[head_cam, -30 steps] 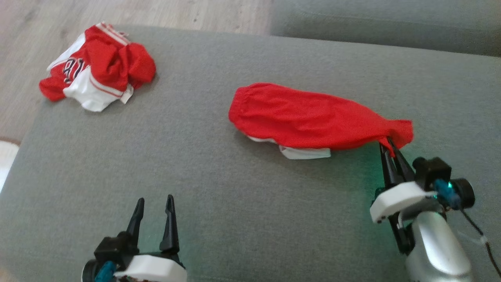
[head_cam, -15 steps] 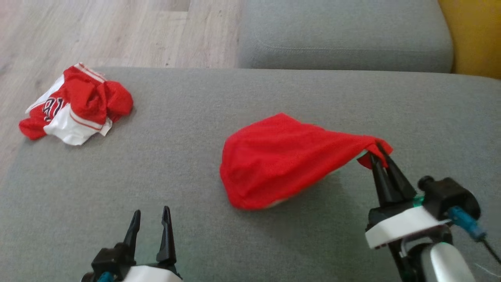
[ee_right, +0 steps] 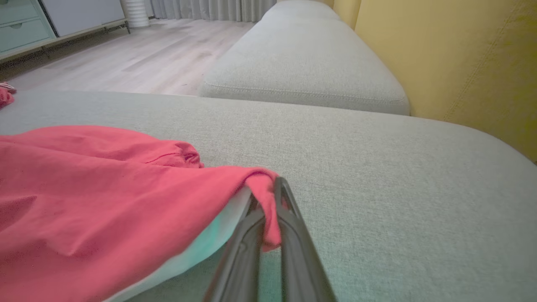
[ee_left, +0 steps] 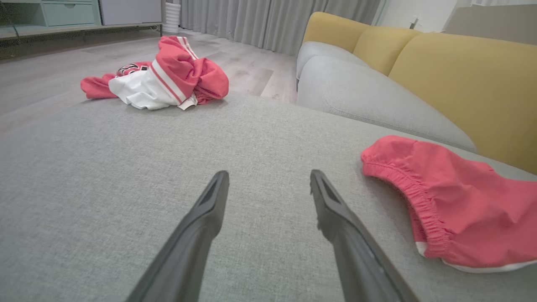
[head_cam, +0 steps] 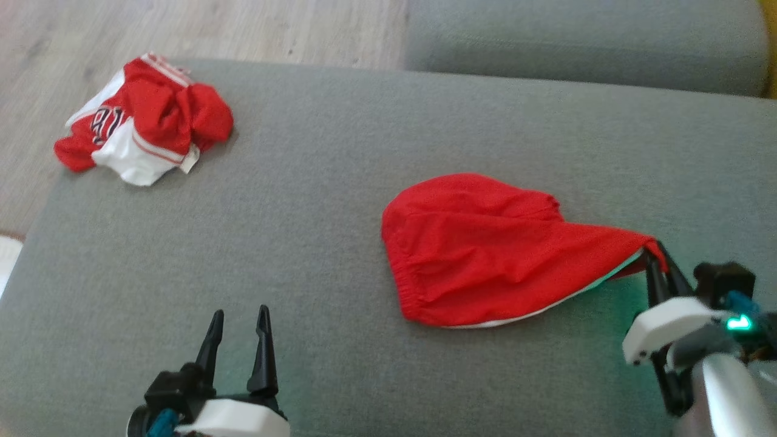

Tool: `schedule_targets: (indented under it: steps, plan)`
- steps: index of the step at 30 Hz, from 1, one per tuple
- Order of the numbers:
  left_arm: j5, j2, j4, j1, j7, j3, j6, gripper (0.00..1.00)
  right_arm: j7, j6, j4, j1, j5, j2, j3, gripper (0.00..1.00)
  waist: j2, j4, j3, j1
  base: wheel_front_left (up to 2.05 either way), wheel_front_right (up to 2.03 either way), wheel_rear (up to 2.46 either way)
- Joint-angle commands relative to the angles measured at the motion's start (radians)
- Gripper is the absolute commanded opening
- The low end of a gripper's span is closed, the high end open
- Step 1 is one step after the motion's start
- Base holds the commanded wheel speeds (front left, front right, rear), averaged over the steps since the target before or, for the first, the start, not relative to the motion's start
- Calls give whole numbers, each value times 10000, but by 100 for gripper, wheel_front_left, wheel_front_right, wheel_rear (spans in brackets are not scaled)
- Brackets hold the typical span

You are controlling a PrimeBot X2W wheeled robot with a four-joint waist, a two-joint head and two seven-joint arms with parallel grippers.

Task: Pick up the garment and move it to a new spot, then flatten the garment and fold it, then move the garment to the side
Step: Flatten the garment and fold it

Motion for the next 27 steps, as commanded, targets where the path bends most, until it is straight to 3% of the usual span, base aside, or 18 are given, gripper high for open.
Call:
schedule_targets:
  steps: [1, 2, 4, 5, 6, 7, 16, 27]
  plan:
    - [83, 48, -274, -513, -92, 279, 2, 100, -226, 75, -25, -635, -87, -242, 132, 0, 0, 204, 231, -1, 0, 0, 0]
    - [92, 42, -274, -530, -94, 276, 5, 100, -361, 75, 363, -825, -186, -317, -7, 0, 0, 245, 292, -1, 0, 0, 0]
    - [103, 31, -259, -547, -97, 269, 1, 100, -596, 75, 1112, -1149, -368, -410, -271, 18, 0, 288, 362, -1, 0, 0, 0]
    - [106, 26, -244, -549, -98, 264, -4, 100, -712, 75, 1450, -1279, -446, -440, -393, 36, 0, 297, 379, -1, 0, 0, 0]
    - [111, 20, -230, -552, -100, 257, -9, 100, -854, 75, 1762, -1400, -571, -493, -521, 84, 0, 301, 394, -1, 0, 0, 0]
    - [120, 13, -216, -556, -101, 246, -12, 100, -1008, 75, 2040, -1499, -750, -562, -634, 100, 0, 300, 401, -1, 0, 0, 0]
    - [130, 44, -38, -336, -109, 175, -46, 100, -2129, 75, 3138, -1514, -1339, -336, -1294, 100, 0, -152, -242, -1, 0, 0, 0]
    - [47, 59, -87, 2, -68, 27, -72, 100, -2452, 75, 1142, 75, -542, 34, -213, 100, 0, -1030, -1038, -1, 0, 0, 0]
